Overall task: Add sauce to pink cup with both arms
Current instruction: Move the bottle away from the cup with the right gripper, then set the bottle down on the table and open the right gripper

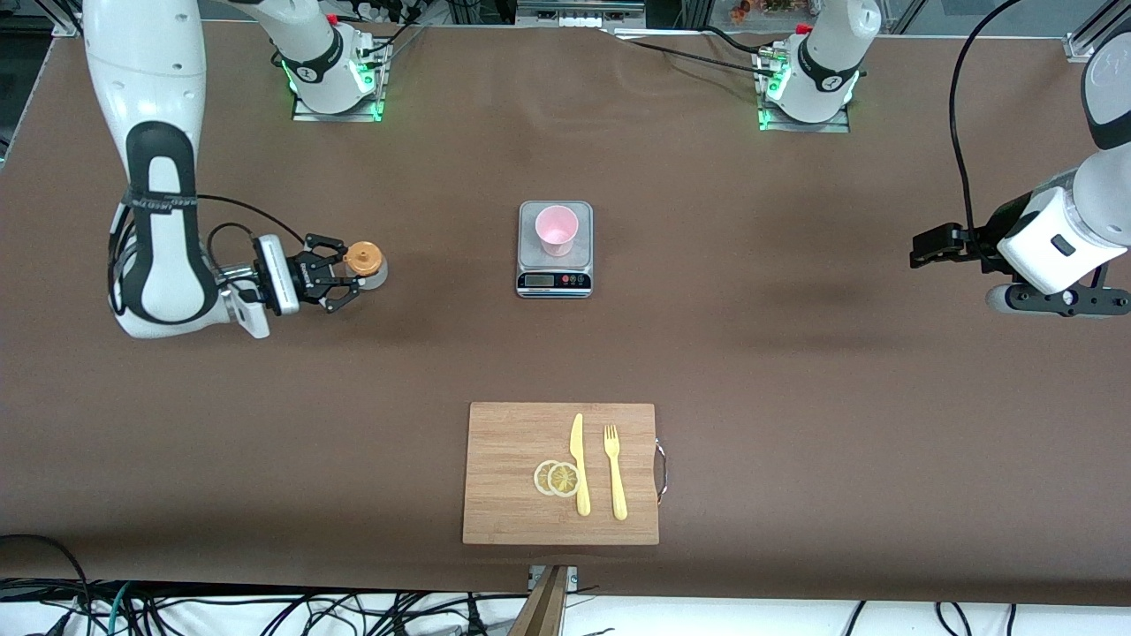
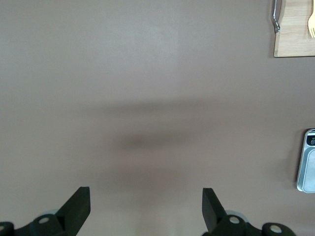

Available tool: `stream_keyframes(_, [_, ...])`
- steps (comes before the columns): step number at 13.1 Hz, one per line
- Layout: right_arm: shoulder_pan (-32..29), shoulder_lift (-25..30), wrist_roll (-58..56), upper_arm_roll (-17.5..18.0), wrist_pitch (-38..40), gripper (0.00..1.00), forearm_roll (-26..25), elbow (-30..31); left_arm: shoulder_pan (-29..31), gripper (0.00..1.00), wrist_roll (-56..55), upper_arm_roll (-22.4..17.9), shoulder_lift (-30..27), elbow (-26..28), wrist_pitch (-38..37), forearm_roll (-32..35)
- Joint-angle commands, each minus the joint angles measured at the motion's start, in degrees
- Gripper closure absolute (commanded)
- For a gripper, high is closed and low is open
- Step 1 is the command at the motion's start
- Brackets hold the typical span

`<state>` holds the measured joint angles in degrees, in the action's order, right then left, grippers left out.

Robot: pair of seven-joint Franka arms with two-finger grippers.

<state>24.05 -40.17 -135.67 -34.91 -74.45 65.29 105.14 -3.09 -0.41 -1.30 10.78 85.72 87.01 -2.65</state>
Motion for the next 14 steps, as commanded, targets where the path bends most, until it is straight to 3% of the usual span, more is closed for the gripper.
stream_keyframes(1, [-4.44, -5.7, -5.46, 0.72, 5.88, 0.73, 0.89, -5.9, 0.1, 0.0, 1.38, -0.1, 0.65, -1.61, -0.97, -0.86])
stream_keyframes(7, [-7.97, -10.28, -15.32, 0.72, 7.83, 0.71, 0.28, -9.6, 0.1, 0.0, 1.38, -0.1, 0.65, -1.61, -0.97, -0.86])
stream_keyframes(8, [-8.31, -10.37, -15.41, 0.72, 7.74, 0.56, 0.1, -9.6, 0.1, 0.0, 1.38, -0.1, 0.65, -1.61, -0.97, -0.86])
stream_keyframes(9, [-8.58, -10.81, -15.5, 0.72, 7.83, 0.25, 0.19, -9.6, 0.1, 0.0, 1.38, -0.1, 0.74, -1.61, -0.97, -0.86])
stream_keyframes(10, [-8.67, -11.16, -15.5, 0.72, 7.83, 0.14, 0.1, -9.6, 0.1, 0.0, 1.38, -0.1, 0.65, -1.61, -0.97, -0.86])
stream_keyframes(11, [-8.67, -11.16, -15.41, 0.72, 7.92, 0.05, -0.07, -9.6, 0.1, 0.0, 1.38, -0.1, 0.74, -1.61, -0.97, -0.86])
stream_keyframes(14, [-9.02, -10.81, -14.54, 0.37, 8.0, 0.04, -3.4, -11.88, 0.1, 0.0, 1.38, -0.1, 0.74, -1.61, -0.97, -0.86])
